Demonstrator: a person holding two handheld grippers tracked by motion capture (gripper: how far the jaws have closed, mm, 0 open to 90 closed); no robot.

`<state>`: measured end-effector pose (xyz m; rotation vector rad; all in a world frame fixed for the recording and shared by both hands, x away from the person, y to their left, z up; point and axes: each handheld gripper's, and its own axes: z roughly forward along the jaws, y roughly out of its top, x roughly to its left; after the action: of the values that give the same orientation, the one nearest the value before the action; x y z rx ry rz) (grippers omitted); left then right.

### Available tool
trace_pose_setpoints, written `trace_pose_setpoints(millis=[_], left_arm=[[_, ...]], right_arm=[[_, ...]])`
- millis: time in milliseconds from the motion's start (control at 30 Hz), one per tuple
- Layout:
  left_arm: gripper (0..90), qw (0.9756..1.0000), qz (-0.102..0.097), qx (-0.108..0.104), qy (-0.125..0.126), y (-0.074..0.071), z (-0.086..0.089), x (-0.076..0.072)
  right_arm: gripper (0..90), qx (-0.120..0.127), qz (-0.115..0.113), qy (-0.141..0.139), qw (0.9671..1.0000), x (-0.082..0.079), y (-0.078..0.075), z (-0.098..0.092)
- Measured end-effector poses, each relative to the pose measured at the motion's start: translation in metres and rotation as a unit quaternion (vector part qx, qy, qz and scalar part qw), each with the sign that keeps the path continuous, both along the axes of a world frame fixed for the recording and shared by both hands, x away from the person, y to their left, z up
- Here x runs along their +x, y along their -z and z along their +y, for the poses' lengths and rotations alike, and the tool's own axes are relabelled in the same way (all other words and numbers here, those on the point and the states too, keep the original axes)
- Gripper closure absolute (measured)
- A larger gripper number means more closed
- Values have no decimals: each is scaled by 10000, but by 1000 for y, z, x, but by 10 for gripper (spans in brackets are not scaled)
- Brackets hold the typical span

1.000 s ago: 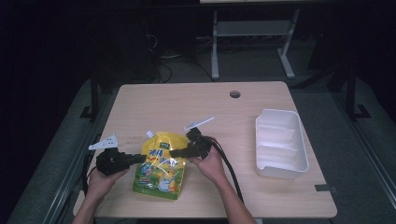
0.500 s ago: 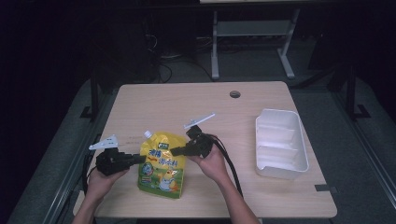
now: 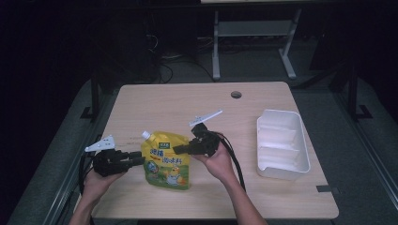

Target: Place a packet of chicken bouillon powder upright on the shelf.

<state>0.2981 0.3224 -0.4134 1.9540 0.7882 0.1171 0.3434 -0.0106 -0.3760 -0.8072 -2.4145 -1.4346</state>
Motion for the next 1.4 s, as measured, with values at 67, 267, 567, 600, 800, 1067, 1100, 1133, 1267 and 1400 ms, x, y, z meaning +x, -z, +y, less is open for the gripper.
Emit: trace_pose_setpoints(millis=[67, 267, 567, 600, 800, 1067, 1100, 1133, 1267, 1400], left_arm=[[647, 10000, -22, 30, -21, 0, 1, 0], [629, 9998, -46, 206, 9, 5, 3, 0], [567, 9992, -77, 384, -75, 9, 2, 0], [567, 9991, -79, 419, -86, 9, 1, 0], [522, 9992, -58, 384, -100, 9, -1, 0], [448, 9978, -89, 628, -173, 13, -3, 0], [448, 9978, -91, 637, -172, 13, -3, 0], [445, 9978, -91, 633, -173, 13, -3, -1], [430, 9982, -87, 567, -201, 12, -1, -1], [420, 9980, -90, 570, -242, 13, 1, -1]], right_arm=[[896, -28, -66, 4, 10000, -1, -5, -1], [895, -64, -246, 96, 9996, -3, -19, -9], [896, -97, -422, 227, 9988, 0, -35, -25], [896, -93, -441, 229, 9987, 0, -36, -26], [895, -168, -558, 216, 9981, 0, -45, -34], [895, -117, -591, 220, 9979, 2, -55, -50], [895, -117, -591, 220, 9979, 2, -55, -50], [895, -129, -593, 232, 9979, 2, -56, -52], [895, -127, -632, 249, 9976, 3, -60, -60], [895, -115, -673, 262, 9973, 3, -67, -72]])
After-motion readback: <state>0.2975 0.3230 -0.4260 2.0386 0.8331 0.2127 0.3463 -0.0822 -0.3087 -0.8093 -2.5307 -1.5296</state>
